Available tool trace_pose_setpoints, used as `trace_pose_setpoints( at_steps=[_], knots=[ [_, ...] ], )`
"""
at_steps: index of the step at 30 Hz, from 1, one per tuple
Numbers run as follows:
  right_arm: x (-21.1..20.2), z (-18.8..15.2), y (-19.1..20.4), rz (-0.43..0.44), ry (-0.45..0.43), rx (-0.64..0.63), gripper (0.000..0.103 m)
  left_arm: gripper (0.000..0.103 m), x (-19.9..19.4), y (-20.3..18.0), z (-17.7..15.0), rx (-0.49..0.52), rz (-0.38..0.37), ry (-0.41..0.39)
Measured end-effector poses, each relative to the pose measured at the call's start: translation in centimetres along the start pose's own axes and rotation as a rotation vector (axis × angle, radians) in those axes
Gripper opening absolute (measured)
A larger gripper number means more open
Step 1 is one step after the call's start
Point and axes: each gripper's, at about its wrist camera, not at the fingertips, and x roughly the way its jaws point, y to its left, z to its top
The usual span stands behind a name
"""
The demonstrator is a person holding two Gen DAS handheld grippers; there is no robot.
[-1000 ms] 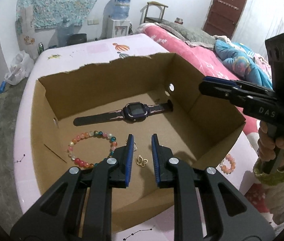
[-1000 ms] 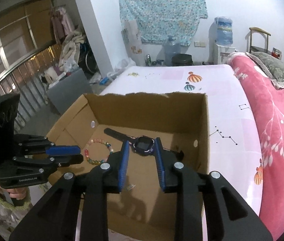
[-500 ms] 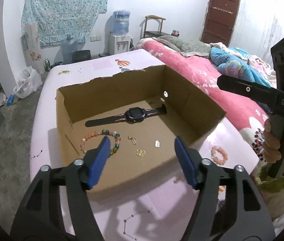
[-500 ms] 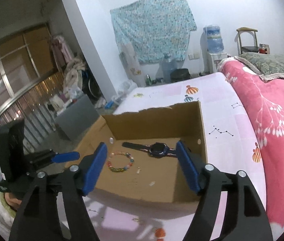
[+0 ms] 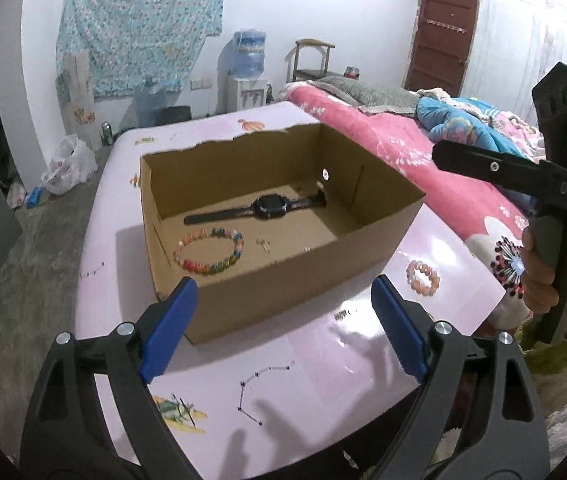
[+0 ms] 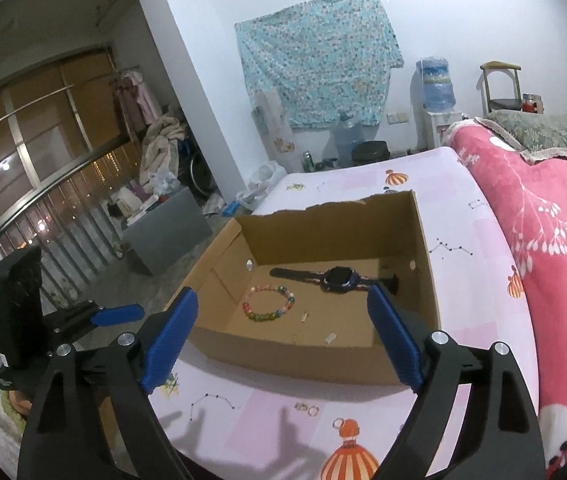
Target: Organize jewelry
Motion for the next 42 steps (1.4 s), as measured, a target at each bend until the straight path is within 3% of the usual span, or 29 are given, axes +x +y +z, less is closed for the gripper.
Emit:
trace_pose_setpoints(
  at_steps=[8, 17, 24, 30, 36, 42],
  knots=[
    [-0.4, -1.0, 0.7, 0.002, 0.023, 0.001, 0.085, 0.085, -0.2, -0.2, -0.9, -0.018, 0.003, 0.019],
    [-1.4, -3.6, -1.2, -0.108, 0.083, -0.008, 0.085, 0.085, 0.3, -0.2, -2.6, -0.036, 0.035, 0.045],
    [0.4, -7.6, -3.1, -0.134, 0.236, 0.034, 0.085, 0.085, 2.7, 0.0, -4.5, -0.057, 0.04, 0.128],
    [2.6, -10.1, -2.5, -0.157, 0.331, 0.025, 0.085, 0.085, 5.8, -0.5, -5.3, -0.052, 0.099, 0.234],
    [4.2, -11.0, -0.9, -0.221, 0.38, -0.079, 0.085, 0.085, 8.0, -0.3, -5.6, -0.07, 0.125, 0.311],
    [5.0, -11.2, -0.7, -0.205, 0.403, -0.078, 0.085, 0.085, 8.8, 0.2, -5.6, -0.074, 0.159, 0.337]
  ],
)
